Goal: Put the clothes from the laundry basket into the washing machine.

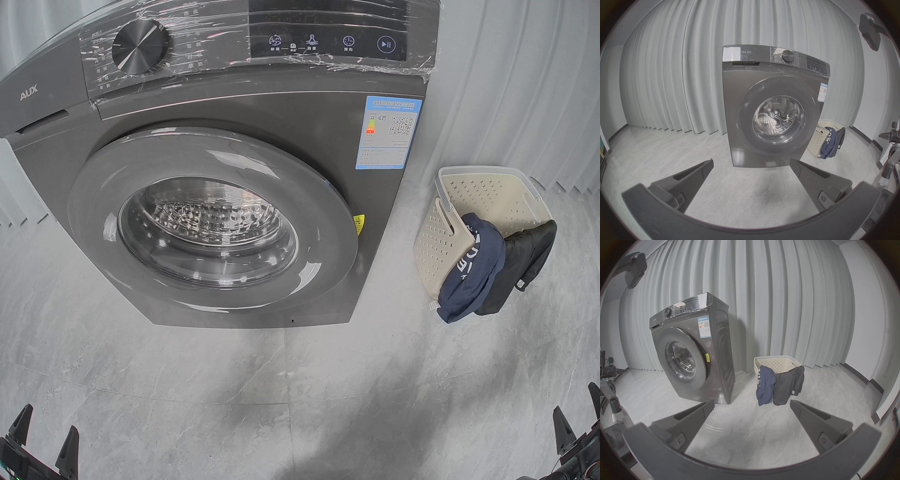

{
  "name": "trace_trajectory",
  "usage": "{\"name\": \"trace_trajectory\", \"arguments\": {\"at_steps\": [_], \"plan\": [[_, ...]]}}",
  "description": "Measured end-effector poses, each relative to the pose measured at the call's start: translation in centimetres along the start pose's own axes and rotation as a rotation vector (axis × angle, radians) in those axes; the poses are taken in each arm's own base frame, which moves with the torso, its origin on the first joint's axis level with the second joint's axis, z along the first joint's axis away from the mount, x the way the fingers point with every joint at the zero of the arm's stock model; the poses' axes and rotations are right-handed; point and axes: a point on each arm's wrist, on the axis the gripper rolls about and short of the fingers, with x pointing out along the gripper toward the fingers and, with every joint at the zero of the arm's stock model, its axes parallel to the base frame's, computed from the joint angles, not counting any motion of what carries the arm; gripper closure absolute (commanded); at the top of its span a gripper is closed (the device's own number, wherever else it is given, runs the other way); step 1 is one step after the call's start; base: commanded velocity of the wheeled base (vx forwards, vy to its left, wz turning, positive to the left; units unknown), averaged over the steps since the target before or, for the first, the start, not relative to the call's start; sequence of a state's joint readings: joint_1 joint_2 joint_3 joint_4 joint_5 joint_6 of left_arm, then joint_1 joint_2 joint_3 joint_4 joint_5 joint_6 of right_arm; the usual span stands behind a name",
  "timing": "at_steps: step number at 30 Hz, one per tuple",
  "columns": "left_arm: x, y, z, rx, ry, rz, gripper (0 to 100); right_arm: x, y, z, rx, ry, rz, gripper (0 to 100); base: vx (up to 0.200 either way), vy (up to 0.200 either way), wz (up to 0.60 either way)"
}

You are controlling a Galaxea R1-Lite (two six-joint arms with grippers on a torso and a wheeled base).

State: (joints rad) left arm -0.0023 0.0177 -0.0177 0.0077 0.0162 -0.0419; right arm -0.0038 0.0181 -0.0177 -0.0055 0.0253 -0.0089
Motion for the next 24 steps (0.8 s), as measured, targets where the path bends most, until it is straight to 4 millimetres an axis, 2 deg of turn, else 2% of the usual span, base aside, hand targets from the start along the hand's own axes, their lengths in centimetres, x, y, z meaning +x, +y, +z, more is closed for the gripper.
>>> {"name": "trace_trajectory", "arguments": {"at_steps": [11, 20, 24], "plan": [[0.00, 0.00, 0.00, 0.000, 0.000, 0.000, 0, 0.00, 0.00, 0.00, 0.000, 0.000, 0.000, 0, 0.000, 0.200, 0.00], [0.00, 0.00, 0.00, 0.000, 0.000, 0.000, 0, 0.00, 0.00, 0.00, 0.000, 0.000, -0.001, 0, 0.000, 0.000, 0.00], [0.00, 0.00, 0.00, 0.000, 0.000, 0.001, 0, 0.00, 0.00, 0.00, 0.000, 0.000, -0.001, 0, 0.200, 0.000, 0.00]]}}
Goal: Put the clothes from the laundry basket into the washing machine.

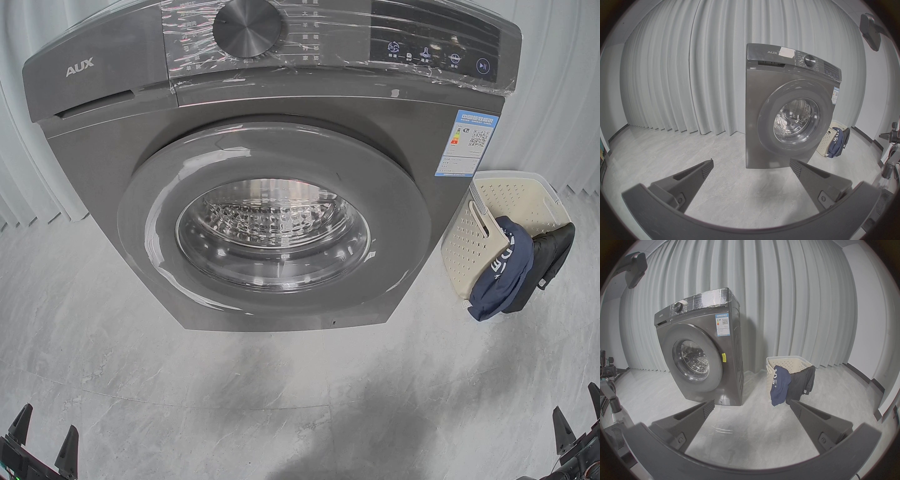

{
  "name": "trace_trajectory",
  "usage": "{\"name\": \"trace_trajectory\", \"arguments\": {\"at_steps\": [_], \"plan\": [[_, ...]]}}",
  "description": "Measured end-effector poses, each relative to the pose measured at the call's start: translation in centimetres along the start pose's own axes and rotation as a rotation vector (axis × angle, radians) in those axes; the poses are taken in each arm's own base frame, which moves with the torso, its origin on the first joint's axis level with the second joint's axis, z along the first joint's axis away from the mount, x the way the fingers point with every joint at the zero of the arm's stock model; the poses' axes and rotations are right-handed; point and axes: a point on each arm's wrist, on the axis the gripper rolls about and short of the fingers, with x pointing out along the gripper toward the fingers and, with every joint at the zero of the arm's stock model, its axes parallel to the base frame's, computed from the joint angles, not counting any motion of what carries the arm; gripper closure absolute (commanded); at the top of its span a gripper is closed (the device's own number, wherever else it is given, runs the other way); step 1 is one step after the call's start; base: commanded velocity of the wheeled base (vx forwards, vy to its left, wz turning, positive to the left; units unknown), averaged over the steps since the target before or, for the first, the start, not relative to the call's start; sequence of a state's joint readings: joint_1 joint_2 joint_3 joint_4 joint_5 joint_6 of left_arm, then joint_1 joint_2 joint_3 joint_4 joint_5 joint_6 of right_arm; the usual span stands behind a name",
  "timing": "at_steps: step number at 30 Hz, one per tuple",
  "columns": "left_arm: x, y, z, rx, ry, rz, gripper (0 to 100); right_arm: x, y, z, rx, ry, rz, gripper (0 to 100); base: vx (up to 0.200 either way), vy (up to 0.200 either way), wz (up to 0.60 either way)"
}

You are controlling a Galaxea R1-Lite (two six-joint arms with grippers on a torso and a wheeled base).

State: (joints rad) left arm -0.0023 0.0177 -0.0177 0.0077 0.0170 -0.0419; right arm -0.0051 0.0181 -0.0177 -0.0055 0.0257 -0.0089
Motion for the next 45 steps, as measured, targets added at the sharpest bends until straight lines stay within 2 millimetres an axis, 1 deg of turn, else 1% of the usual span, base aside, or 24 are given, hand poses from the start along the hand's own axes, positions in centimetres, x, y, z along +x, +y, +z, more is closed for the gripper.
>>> {"name": "trace_trajectory", "arguments": {"at_steps": [5, 26, 32, 42, 45], "plan": [[0.00, 0.00, 0.00, 0.000, 0.000, 0.000, 0, 0.00, 0.00, 0.00, 0.000, 0.000, 0.001, 0, 0.200, 0.000, 0.00], [0.00, 0.00, 0.00, 0.000, 0.000, 0.000, 0, 0.00, -0.01, 0.00, 0.004, 0.000, -0.008, 0, 0.000, 0.000, 0.00], [0.00, 0.00, 0.00, 0.001, 0.000, 0.001, 0, 0.00, 0.00, 0.00, 0.003, 0.000, -0.007, 0, 0.000, 0.200, 0.00], [0.00, 0.00, 0.00, 0.001, 0.000, 0.002, 0, 0.00, 0.00, 0.00, 0.001, 0.000, -0.004, 0, 0.000, 0.000, 0.00], [0.00, 0.00, 0.00, 0.001, 0.000, 0.002, 0, 0.00, 0.00, 0.00, -0.001, 0.000, -0.004, 0, 0.200, 0.000, 0.00]]}}
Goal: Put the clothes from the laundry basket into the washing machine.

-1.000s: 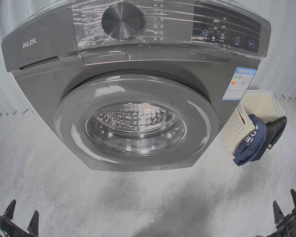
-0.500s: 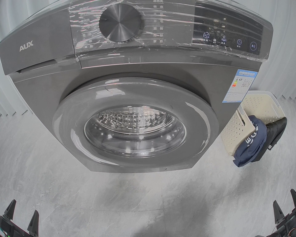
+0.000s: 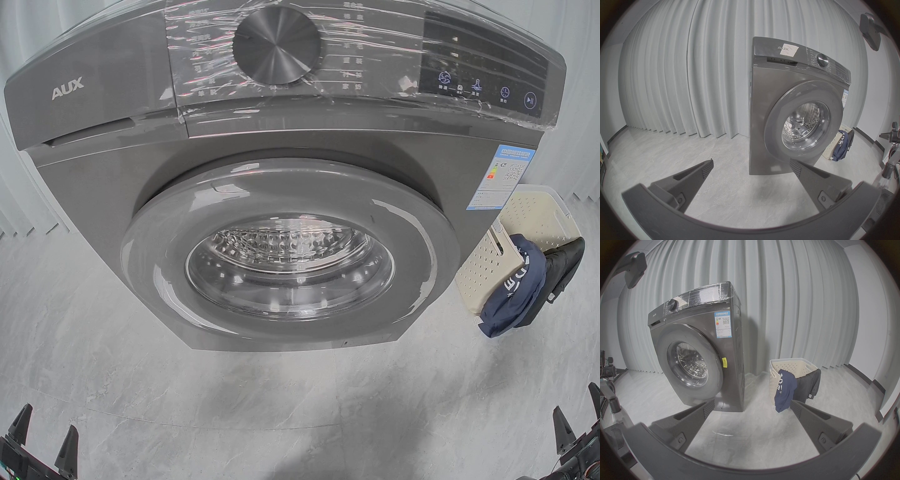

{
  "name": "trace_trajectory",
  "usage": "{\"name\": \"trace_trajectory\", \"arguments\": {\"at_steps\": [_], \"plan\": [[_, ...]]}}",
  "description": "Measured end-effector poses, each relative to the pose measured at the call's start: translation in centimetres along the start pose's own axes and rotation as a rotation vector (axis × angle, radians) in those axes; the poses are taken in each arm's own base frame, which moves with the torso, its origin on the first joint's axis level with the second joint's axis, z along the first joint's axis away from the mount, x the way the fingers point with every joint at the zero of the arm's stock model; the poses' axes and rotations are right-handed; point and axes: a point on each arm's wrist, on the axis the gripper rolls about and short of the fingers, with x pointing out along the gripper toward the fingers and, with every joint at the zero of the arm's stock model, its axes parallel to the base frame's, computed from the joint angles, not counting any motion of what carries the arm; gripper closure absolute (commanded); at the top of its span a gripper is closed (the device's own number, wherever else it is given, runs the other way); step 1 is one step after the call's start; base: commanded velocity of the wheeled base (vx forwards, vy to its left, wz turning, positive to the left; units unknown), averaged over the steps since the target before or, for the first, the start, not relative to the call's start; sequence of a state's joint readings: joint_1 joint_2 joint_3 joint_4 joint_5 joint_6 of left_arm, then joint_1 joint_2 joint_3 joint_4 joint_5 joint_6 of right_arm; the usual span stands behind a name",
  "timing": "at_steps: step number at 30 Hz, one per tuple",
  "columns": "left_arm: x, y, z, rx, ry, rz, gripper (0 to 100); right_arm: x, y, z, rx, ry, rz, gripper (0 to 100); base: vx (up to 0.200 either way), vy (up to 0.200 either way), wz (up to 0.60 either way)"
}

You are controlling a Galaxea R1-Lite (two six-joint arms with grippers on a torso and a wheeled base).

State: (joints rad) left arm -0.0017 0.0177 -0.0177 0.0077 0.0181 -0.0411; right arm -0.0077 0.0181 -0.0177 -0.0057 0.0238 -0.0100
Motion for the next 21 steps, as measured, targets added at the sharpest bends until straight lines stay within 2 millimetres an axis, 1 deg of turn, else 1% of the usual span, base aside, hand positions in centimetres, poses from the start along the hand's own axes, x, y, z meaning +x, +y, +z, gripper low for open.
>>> {"name": "trace_trajectory", "arguments": {"at_steps": [2, 13, 18, 21], "plan": [[0.0, 0.0, 0.0, 0.000, 0.000, 0.000, 0, 0.0, 0.0, 0.0, 0.000, 0.000, -0.001, 0, 0.200, 0.000, 0.00], [0.0, 0.0, 0.0, 0.000, 0.000, 0.000, 0, 0.0, 0.0, 0.3, 0.007, -0.025, -0.004, 0, 0.000, 0.000, 0.00], [0.0, 0.0, 0.0, 0.000, 0.000, 0.000, 0, -0.2, 0.0, 2.8, 0.002, -0.076, 0.011, 0, 0.000, 0.000, 0.00], [0.0, 0.0, 0.0, 0.000, 0.000, 0.000, 0, 0.5, 0.0, 3.9, 0.019, -0.038, 0.049, 0, 0.000, 0.000, 0.00]]}}
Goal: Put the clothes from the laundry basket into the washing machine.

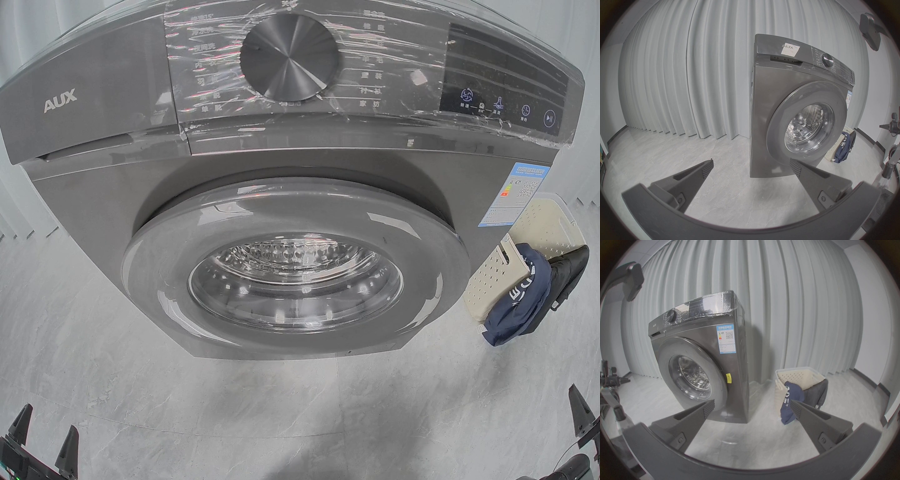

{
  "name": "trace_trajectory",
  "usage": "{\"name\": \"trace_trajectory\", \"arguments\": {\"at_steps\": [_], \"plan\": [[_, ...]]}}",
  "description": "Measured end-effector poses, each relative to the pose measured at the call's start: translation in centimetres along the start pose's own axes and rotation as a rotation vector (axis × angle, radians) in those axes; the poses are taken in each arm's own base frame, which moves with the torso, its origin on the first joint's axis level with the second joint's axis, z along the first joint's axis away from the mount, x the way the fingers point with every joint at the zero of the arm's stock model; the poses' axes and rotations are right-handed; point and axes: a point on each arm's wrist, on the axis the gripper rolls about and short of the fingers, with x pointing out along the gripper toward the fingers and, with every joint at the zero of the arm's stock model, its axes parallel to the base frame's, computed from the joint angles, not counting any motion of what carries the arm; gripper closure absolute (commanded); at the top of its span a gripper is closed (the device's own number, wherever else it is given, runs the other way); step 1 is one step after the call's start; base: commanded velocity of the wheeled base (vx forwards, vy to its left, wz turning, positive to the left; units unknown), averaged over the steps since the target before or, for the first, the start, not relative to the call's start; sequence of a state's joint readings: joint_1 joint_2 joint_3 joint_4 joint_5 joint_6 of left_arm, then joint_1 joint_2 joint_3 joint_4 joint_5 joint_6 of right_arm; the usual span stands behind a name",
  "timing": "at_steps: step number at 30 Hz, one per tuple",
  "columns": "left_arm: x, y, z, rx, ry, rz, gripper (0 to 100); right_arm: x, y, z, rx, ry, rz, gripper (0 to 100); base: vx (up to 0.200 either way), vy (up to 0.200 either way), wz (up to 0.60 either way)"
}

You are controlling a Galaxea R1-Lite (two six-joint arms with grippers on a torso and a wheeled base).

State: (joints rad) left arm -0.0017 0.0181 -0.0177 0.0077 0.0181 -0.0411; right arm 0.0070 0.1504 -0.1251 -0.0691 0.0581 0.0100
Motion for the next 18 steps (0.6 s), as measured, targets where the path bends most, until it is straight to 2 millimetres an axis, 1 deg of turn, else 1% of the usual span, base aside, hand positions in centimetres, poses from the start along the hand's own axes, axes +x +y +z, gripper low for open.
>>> {"name": "trace_trajectory", "arguments": {"at_steps": [6, 9, 14, 18], "plan": [[0.0, 0.0, 0.0, 0.000, 0.000, 0.000, 0, 3.0, 0.0, 2.1, 0.072, 0.102, 0.097, 0, 0.000, 0.000, 0.00], [0.0, 0.0, 0.0, 0.000, -0.001, 0.000, 0, 5.1, 0.2, 2.9, 0.097, 0.148, 0.165, 0, 0.000, 0.000, 0.00], [0.0, 0.0, 0.0, 0.000, 0.000, 0.000, 0, 9.1, 1.5, 3.8, 0.116, 0.218, 0.289, 0, 0.000, 0.000, 0.00], [0.0, 0.0, 0.0, 0.000, 0.000, 0.000, 0, 12.0, 2.8, 4.1, 0.117, 0.264, 0.334, 0, 0.000, 0.000, 0.00]]}}
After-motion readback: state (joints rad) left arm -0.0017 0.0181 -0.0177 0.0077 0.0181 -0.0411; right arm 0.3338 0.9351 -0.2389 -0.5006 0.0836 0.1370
